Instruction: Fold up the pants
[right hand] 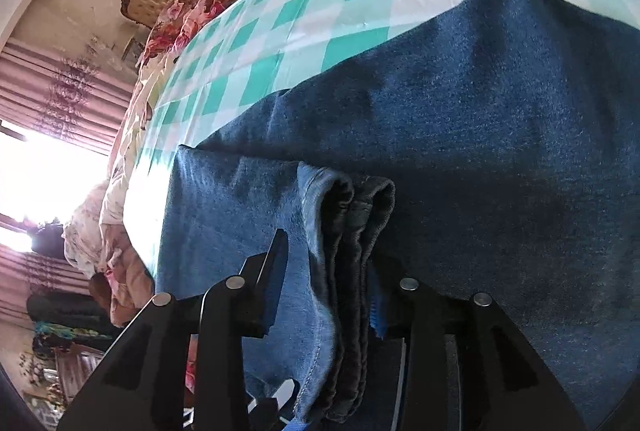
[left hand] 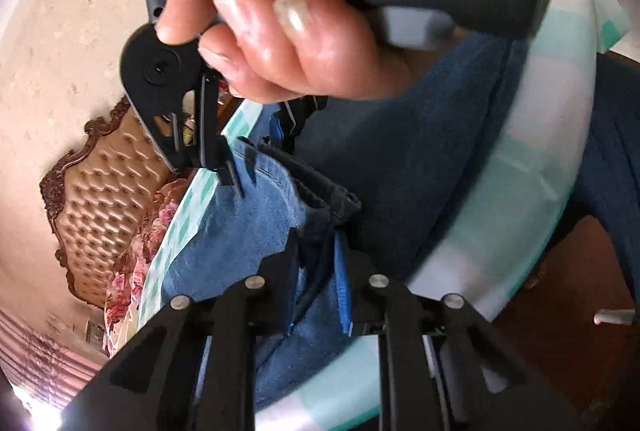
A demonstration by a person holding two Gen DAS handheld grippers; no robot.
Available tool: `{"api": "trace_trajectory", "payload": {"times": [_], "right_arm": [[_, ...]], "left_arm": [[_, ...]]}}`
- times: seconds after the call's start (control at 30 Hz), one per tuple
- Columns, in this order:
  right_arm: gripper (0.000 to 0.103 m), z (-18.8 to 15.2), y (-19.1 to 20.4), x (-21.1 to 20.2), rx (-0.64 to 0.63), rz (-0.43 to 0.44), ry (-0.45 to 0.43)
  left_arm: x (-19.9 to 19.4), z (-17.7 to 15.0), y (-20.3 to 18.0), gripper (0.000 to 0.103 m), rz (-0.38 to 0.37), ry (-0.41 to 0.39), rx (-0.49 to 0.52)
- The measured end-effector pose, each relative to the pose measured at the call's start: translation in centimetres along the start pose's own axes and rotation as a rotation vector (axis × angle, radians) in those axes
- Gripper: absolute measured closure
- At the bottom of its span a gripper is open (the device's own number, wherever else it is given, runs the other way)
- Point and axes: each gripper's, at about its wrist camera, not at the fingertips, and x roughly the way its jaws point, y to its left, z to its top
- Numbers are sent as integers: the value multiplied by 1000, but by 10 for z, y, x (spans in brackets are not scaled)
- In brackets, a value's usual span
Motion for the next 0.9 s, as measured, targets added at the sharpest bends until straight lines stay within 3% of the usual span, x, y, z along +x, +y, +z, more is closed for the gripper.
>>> {"api": "trace_trajectory", "payload": {"times": [0.1,0.37,0.63,0.9], "right_arm": [[92,0,-3,-2,4,13,-16],[93,4,-6,-43,-22,17,-116],[93,-2,-41,-39,20,-16,-94],[93,-8,-48,-30,10,-42,-97]], "left_arm": [[-6,2,2,91,17,-7,-16],[-18,36,6,91,26,-78,-26],[-9,46,-13,91,-44,-71,9],[8,39,-1,88,-122,-56,-55]]}}
